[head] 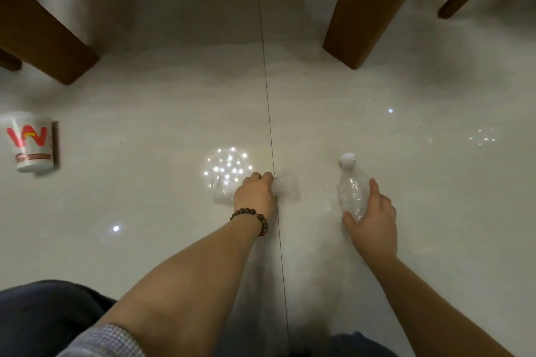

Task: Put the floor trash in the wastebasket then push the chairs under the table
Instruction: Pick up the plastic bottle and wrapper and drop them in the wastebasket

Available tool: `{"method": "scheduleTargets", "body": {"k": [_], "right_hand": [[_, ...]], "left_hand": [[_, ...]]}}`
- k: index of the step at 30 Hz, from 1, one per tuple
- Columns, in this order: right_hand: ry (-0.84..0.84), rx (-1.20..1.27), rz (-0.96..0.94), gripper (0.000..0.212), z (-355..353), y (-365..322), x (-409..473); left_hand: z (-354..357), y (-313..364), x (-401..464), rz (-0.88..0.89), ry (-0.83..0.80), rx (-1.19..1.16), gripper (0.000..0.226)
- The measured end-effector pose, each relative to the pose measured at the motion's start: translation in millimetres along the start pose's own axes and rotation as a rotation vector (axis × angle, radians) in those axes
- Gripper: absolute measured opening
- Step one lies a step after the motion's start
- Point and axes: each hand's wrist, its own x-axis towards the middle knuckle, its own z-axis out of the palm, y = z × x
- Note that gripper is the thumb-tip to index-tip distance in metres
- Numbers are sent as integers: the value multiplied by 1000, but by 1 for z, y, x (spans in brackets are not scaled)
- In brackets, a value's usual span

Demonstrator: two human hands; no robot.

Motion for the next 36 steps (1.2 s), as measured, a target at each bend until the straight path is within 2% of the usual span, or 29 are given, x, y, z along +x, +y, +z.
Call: {"method": "scheduleTargets", "body": {"k": [4,8,16,21,27,36], "right_hand": [[14,44,-26,84,-57,-46,-30],[-33,63,-110,83,-148,-116,-70],[-105,39,-333,82,-337,-269,-145],[-157,5,-493,82,-420,-351,-189],[-240,9,-690,82,-452,-440,-264],[-468,-37,-941,84,-411,-534,-391]], "left_hand": [[-70,24,-36,3,58,-53,23],[-175,51,-99,-3,135,-131,21],[-397,78,-241,-204,265,-218,23],[-495,80,-329,-320,384,-283,20],[-557,67,-432,-465,539,-405,21],[-600,-30,-582,-797,757,-413,19]]}}
